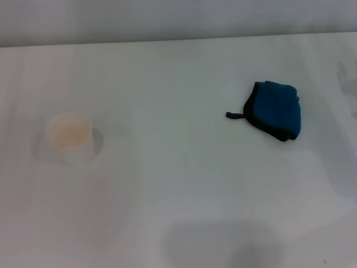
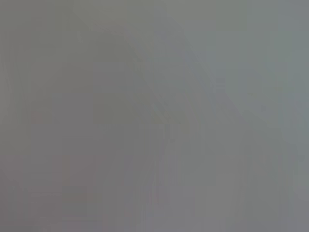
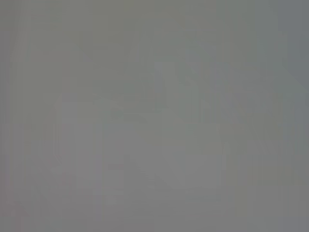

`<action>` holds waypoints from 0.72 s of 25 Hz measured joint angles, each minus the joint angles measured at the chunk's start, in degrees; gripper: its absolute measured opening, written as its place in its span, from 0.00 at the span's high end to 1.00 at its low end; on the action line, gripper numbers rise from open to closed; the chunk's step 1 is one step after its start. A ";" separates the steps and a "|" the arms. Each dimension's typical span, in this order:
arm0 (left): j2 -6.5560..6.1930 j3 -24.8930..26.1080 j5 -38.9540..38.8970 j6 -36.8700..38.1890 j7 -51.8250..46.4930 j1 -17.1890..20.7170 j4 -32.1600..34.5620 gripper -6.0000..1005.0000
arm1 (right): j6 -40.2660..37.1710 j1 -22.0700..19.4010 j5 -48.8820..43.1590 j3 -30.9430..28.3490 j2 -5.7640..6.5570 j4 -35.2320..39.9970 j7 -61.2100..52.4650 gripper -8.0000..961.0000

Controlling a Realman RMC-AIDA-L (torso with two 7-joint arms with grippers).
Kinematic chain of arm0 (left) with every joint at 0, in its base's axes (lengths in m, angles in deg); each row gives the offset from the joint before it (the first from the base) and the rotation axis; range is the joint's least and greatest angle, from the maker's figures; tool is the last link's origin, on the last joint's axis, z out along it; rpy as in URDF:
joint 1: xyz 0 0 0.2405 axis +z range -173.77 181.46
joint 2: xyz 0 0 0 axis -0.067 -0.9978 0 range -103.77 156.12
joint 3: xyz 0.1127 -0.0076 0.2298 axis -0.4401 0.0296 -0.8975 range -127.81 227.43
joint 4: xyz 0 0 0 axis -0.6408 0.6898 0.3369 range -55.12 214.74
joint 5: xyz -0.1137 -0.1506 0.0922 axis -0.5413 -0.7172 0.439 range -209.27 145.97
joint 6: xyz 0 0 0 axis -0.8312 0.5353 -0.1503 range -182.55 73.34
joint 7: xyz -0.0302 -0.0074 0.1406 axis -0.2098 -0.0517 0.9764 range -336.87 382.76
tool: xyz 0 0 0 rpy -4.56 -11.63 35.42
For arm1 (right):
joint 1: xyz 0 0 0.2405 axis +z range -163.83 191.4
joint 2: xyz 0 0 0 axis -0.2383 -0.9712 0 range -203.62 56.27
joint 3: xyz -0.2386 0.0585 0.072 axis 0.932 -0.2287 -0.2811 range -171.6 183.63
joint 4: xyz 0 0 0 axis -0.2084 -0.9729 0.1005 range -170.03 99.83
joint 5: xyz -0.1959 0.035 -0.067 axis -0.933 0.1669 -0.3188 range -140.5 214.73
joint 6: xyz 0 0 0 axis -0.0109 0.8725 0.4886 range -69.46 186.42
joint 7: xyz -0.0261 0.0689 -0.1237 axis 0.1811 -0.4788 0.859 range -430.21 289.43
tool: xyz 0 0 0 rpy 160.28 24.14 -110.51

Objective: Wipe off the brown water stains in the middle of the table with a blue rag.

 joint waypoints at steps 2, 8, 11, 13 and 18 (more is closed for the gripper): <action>0.01 -0.41 0.19 -0.01 0.01 0.04 -0.18 0.14 | 0.08 -0.37 0.02 -1.05 -0.03 -0.58 0.07 0.54; 0.00 -1.09 0.50 0.06 0.12 0.07 -0.40 0.14 | 0.81 -0.59 0.04 -6.14 -0.03 -2.61 0.17 0.54; -0.05 -1.11 0.50 0.08 0.13 0.01 -0.39 0.14 | 0.85 -0.88 0.04 -6.46 -0.03 -2.69 0.20 0.54; -0.07 -1.12 0.50 -0.02 0.14 -0.08 -0.30 0.14 | 0.82 -0.99 0.05 -6.48 -0.03 -2.70 0.21 0.54; 0.02 -1.12 0.42 -0.05 0.15 -0.08 -0.35 0.14 | 0.33 -0.95 0.03 -6.52 -0.03 -2.74 2.43 0.54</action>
